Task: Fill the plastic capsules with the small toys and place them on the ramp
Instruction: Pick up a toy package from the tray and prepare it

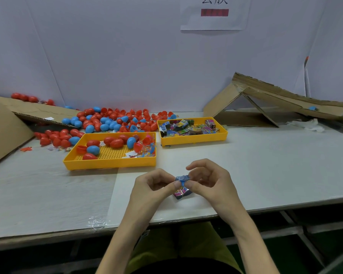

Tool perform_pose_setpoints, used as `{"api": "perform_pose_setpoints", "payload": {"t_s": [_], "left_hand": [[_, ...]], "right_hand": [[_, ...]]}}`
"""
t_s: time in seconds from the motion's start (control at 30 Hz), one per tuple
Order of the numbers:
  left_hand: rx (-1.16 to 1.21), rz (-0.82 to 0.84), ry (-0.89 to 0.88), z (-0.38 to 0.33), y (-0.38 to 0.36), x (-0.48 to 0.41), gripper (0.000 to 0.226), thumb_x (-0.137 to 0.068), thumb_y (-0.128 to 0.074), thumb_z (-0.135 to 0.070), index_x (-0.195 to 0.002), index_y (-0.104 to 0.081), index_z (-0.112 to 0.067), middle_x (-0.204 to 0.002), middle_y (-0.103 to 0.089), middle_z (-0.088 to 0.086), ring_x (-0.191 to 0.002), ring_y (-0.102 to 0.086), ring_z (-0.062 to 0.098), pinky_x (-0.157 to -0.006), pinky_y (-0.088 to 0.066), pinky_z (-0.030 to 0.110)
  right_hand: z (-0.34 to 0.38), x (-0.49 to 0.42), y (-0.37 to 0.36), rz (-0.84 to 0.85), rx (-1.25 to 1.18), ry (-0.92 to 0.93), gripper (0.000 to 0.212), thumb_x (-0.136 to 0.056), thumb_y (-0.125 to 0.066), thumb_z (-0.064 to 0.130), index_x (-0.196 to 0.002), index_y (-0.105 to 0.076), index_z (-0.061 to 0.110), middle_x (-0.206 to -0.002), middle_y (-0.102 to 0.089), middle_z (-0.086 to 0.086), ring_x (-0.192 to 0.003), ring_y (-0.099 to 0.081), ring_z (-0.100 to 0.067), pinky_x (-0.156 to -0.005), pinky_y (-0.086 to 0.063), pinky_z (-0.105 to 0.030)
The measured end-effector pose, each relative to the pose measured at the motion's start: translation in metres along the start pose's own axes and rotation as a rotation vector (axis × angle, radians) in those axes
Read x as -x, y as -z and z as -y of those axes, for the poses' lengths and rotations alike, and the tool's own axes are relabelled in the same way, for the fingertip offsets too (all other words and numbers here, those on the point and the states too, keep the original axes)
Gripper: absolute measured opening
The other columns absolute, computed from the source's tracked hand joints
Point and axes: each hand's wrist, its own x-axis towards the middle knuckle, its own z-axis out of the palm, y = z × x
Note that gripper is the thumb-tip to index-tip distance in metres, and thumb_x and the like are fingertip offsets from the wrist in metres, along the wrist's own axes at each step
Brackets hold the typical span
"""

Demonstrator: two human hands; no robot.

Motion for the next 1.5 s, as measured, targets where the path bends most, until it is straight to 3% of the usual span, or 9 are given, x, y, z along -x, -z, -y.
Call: {"api": "perform_pose_setpoints", "payload": {"t_s": [0.17, 0.27, 0.47, 0.6, 0.83, 1.1, 1.37, 1.43, 1.5], "left_hand": [[0.006, -0.009, 0.002, -0.002, 0.000, 0.001, 0.018, -0.079, -0.074, -0.031, -0.079, -0.075, -0.013, -0.077, -0.074, 0.005, -0.074, -0.069, 0.010, -0.067, -0.052, 0.016], [-0.064, -0.005, -0.016, -0.001, -0.001, 0.002, 0.006, -0.082, -0.078, -0.019, -0.079, -0.075, -0.015, -0.078, -0.074, 0.003, -0.074, -0.070, 0.012, -0.067, -0.053, 0.018], [-0.180, -0.018, -0.035, 0.000, -0.006, 0.003, 0.010, -0.083, -0.079, -0.009, -0.082, -0.071, -0.016, -0.077, -0.072, 0.001, -0.073, -0.070, 0.014, -0.070, -0.058, 0.029], [-0.180, -0.103, -0.046, 0.001, -0.005, 0.003, 0.012, -0.087, -0.075, -0.009, -0.088, -0.067, -0.018, -0.075, -0.072, -0.002, -0.073, -0.069, 0.012, -0.065, -0.056, 0.025], [-0.219, -0.086, -0.065, 0.003, -0.007, 0.004, 0.015, -0.086, -0.076, -0.011, -0.091, -0.067, -0.022, -0.072, -0.072, -0.005, -0.070, -0.069, 0.008, -0.061, -0.052, 0.016], [-0.252, -0.078, -0.068, 0.005, -0.006, 0.002, 0.013, -0.086, -0.076, -0.010, -0.089, -0.069, -0.021, -0.073, -0.071, -0.006, -0.068, -0.065, 0.007, -0.060, -0.050, 0.016], [-0.074, -0.224, -0.038, -0.002, 0.004, 0.004, 0.015, -0.088, -0.073, -0.009, -0.086, -0.071, -0.023, -0.081, -0.072, 0.001, -0.082, -0.068, 0.015, -0.074, -0.056, 0.027], [-0.169, -0.255, -0.032, -0.006, 0.016, -0.004, 0.012, -0.089, -0.072, -0.014, -0.087, -0.070, -0.025, -0.081, -0.072, -0.004, -0.081, -0.067, 0.008, -0.073, -0.055, 0.024], [-0.458, -0.288, -0.070, -0.011, 0.034, -0.018, 0.011, -0.091, -0.071, -0.019, -0.089, -0.066, -0.029, -0.084, -0.070, -0.012, -0.082, -0.064, 0.001, -0.069, -0.049, 0.014]], "right_hand": [[0.001, 0.001, 0.002, 0.009, -0.036, 0.016, 0.029, -0.072, -0.079, 0.016, -0.092, -0.070, 0.035, -0.079, -0.071, 0.001, -0.078, -0.067, -0.012, -0.071, -0.056, -0.028], [0.000, 0.001, 0.003, 0.016, -0.045, 0.037, 0.031, -0.072, -0.080, 0.013, -0.092, -0.070, 0.034, -0.080, -0.071, 0.000, -0.079, -0.068, -0.012, -0.071, -0.056, -0.025], [0.002, 0.003, 0.003, 0.052, -0.050, 0.034, 0.031, -0.075, -0.078, 0.006, -0.091, -0.070, 0.031, -0.086, -0.076, -0.001, -0.084, -0.073, -0.019, -0.072, -0.057, -0.025], [0.004, 0.002, 0.002, 0.091, -0.050, 0.013, 0.028, -0.081, -0.075, -0.002, -0.091, -0.071, 0.023, -0.090, -0.077, -0.003, -0.085, -0.074, -0.021, -0.069, -0.056, -0.023], [0.003, 0.002, 0.003, 0.090, -0.027, 0.007, 0.031, -0.084, -0.070, -0.006, -0.087, -0.076, 0.025, -0.093, -0.076, -0.003, -0.087, -0.073, -0.024, -0.073, -0.058, -0.029], [0.003, 0.005, 0.004, 0.111, -0.163, 0.015, 0.014, -0.082, -0.068, 0.005, -0.089, -0.076, 0.016, -0.096, -0.077, -0.008, -0.095, -0.073, -0.025, -0.077, -0.056, -0.025], [0.002, 0.004, 0.004, 0.072, -0.222, 0.018, 0.016, -0.077, -0.070, 0.028, -0.091, -0.078, 0.026, -0.105, -0.075, -0.004, -0.099, -0.071, -0.021, -0.081, -0.053, -0.022], [0.002, 0.003, 0.004, 0.067, -0.228, 0.007, 0.018, -0.075, -0.070, 0.030, -0.090, -0.078, 0.026, -0.110, -0.074, -0.001, -0.102, -0.071, -0.020, -0.082, -0.053, -0.020], [0.002, 0.003, 0.004, 0.066, -0.229, -0.004, 0.017, -0.073, -0.070, 0.031, -0.087, -0.078, 0.028, -0.112, -0.073, 0.003, -0.104, -0.070, -0.018, -0.082, -0.052, -0.018]]}}
